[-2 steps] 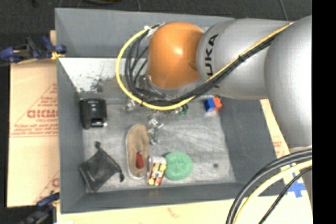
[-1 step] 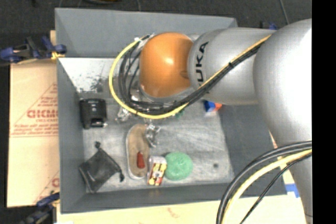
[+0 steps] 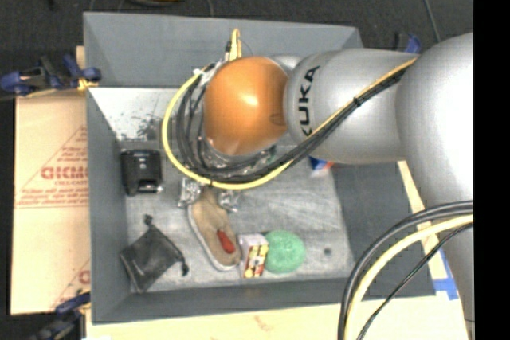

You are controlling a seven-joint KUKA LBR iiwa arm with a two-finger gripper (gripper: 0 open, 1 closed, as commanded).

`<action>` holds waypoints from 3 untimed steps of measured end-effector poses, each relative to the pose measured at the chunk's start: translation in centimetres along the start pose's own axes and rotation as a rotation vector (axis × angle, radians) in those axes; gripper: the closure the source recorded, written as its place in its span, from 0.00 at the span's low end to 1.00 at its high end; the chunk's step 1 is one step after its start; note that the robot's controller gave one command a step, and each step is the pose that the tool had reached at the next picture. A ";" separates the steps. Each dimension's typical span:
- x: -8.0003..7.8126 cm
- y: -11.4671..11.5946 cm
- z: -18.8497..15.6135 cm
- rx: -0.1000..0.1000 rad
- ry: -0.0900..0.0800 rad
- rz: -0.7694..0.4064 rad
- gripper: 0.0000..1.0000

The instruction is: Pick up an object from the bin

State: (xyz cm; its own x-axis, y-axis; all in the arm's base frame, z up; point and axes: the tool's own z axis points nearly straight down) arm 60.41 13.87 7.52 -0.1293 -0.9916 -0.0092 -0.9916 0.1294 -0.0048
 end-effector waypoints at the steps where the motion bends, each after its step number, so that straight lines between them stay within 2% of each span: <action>1: 0.0 0.0 0.0 0.000 0.000 0.001 1.00; 3: 0.0 0.0 -0.1 0.000 -0.001 0.003 1.00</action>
Offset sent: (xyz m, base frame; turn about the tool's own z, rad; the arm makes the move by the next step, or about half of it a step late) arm 0.0000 0.0001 0.1192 0.0000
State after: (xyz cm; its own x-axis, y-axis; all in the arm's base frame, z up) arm 60.41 13.87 7.60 -0.1321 -0.9912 -0.0101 -0.9912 0.1321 -0.0046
